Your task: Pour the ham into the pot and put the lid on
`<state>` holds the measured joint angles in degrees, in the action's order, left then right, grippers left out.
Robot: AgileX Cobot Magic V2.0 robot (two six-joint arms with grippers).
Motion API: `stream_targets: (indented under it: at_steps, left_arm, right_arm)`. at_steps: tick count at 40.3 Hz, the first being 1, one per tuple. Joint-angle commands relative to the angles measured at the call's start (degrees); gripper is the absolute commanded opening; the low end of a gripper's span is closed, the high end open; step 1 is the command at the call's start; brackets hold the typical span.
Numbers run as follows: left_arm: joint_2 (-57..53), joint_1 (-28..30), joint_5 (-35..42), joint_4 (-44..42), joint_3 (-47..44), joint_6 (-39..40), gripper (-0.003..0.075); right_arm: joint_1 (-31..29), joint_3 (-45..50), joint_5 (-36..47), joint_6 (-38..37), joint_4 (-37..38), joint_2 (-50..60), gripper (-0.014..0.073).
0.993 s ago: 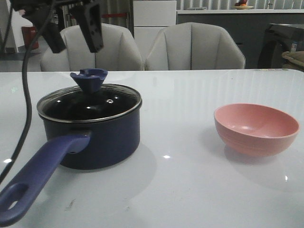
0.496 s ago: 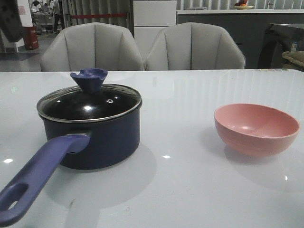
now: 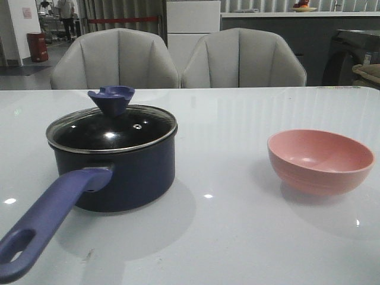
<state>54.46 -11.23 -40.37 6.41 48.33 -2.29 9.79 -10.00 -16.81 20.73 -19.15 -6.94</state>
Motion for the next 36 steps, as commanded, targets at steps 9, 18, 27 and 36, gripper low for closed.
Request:
stream_targets:
  at_steps: [9,18,27,36]
  left_arm:
    - [-24.28,0.12,20.76,0.35,-13.63,0.00,0.0375]
    - [-39.85,0.12,28.82,0.35,-25.26,0.00,0.0375]
    - [-47.90,0.12,40.37,0.35,-34.28,0.00,0.0333]
    - [-48.01,0.12,39.77,0.35,-35.91,0.00,0.0129]
  right_arm:
    - [0.00,-1.52,4.04,0.33,-0.52,-0.71,0.0161]
    - [0.00,-1.52,4.04,0.33,-0.52,-0.71,0.0161]
    - [0.00,-1.52,4.04,0.33,-0.52,-0.71,0.0161]
    - [0.00,-1.52,4.04,0.33,-0.52,-0.71,0.0161]
